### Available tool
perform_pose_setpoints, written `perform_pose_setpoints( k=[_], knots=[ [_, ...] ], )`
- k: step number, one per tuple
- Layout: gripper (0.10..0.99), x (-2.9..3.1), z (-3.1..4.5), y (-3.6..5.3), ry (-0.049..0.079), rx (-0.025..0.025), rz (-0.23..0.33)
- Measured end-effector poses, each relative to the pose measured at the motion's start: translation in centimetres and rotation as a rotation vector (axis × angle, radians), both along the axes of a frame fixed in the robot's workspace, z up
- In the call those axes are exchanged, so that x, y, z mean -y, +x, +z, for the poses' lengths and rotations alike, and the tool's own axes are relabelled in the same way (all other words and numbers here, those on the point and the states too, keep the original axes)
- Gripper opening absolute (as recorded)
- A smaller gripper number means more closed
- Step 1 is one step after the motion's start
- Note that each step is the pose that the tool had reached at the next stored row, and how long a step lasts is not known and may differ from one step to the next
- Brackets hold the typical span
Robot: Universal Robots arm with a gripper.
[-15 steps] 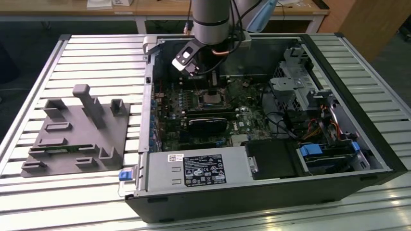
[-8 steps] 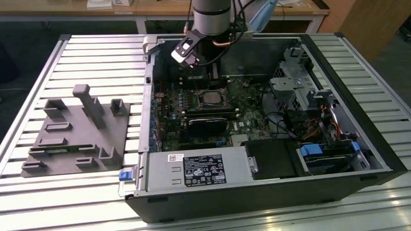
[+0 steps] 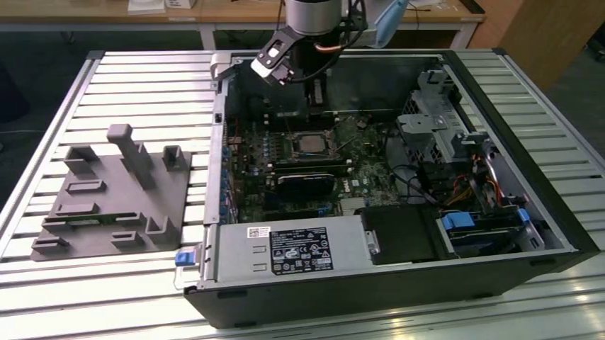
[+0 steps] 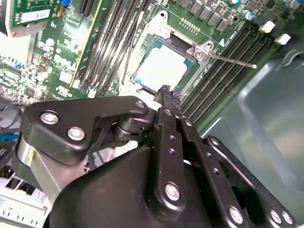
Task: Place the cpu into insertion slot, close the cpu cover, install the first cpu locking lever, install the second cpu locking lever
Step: 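Close the cpu cover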
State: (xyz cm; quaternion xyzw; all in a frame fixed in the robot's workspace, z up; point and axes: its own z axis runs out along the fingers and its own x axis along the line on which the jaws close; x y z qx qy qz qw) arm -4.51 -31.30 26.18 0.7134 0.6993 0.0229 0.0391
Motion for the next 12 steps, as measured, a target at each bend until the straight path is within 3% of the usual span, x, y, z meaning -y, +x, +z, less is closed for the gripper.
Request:
perform_pose_setpoints(
  k=[8,12],
  knots=[
    [0.106,-0.01,0.29,0.11,0.0,0.0008,0.0],
    [0.106,-0.02,0.29,1.15,0.0,0.0008,0.0]
  ],
)
